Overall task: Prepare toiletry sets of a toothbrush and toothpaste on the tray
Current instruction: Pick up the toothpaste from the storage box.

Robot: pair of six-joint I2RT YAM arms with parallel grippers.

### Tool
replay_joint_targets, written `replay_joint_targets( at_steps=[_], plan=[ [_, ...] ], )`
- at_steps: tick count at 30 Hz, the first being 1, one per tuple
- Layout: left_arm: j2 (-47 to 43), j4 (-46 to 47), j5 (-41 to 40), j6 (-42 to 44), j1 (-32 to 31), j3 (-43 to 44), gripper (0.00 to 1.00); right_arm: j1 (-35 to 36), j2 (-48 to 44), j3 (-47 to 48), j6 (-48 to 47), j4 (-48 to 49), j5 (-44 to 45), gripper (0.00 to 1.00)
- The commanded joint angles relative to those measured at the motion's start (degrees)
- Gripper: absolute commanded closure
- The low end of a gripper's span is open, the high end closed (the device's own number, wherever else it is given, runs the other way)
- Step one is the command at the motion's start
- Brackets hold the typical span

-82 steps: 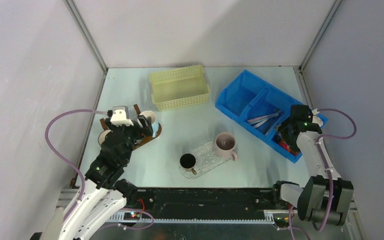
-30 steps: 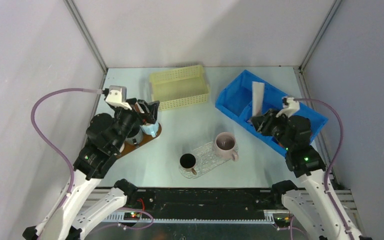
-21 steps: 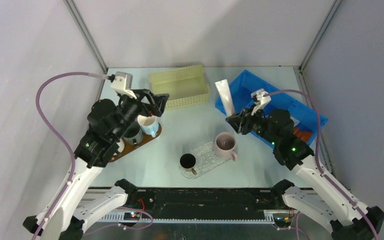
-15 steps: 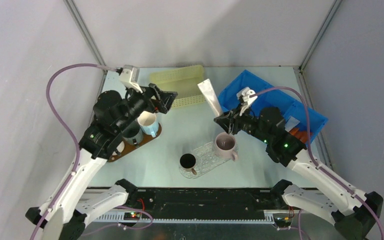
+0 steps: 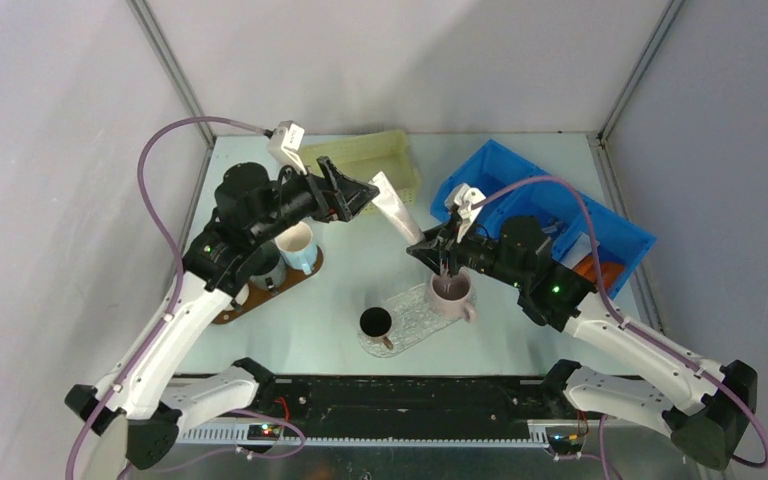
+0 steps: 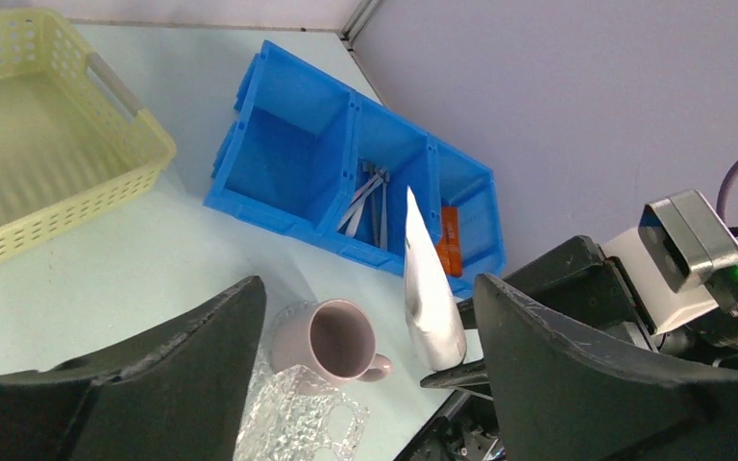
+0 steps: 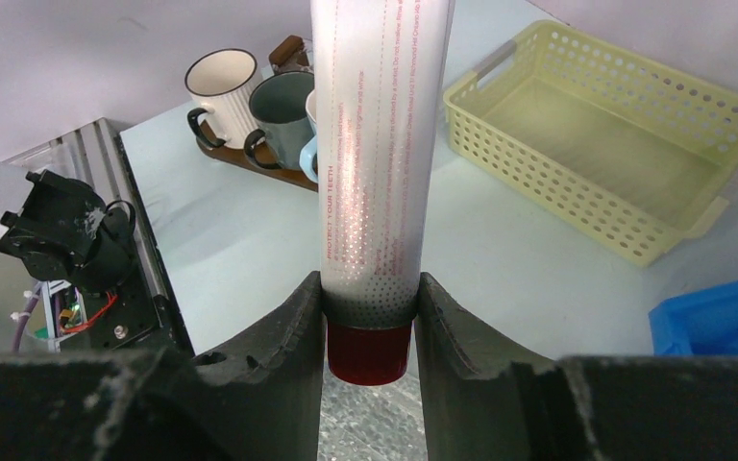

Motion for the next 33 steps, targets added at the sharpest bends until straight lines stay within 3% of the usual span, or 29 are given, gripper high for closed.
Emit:
replay_joint_targets(
  at_steps=[1,10,14,15,17,19,23,26,28,33],
  plan=[
    [1.35,2.22,3.01,-3.05,-0.07,2.35,0.19,0.81,-0.46,3.78,-2.63,3.92,-1.22,1.0],
    [3.66,2.72,6.19,-5.1,-0.49,3.52,0.45,1.57,-0.64,3.87,-5.27,2.64,-2.41,1.0],
    [3.71,2.25,7.24,-5.38,-0.5,3.81,0.69,1.61,-0.54,3.87,-5.32,2.27,-2.45,1.0],
    [3.52,2.22,7.01,-5.39,-0.51,3.62,0.82,1.62,-0.48,3.87,-5.28,2.12,-2.39,1.0],
    [2.82,1.94,6.07,-4.98,-0.52,3.58,0.97,1.64,-0.33,3.87,-6.41,1.86,-2.02,1.0],
    [2.1,1.34,5.06,-3.99,-0.48,3.76,1.0,1.67,-0.43,3.86,-6.81,1.71,-1.59,1.0],
    [0.86,-1.25,1.83,-0.8,-0.37,4.9,1.0,1.69,-0.68,3.87,-7.09,1.18,-0.44,0.78],
    [-0.3,-4.44,-3.09,3.01,-0.12,6.16,1.0,1.58,-1.26,3.87,-7.16,0.15,0.98,0.44],
    [-0.95,-6.83,-6.24,5.54,0.36,7.78,1.0,1.57,-2.1,3.87,-7.29,-0.66,2.3,0.31],
    [-2.19,-12.43,-19.37,13.2,1.6,10.84,1.0,1.53,-3.64,3.86,-7.34,-3.88,5.51,0.14]
  ],
)
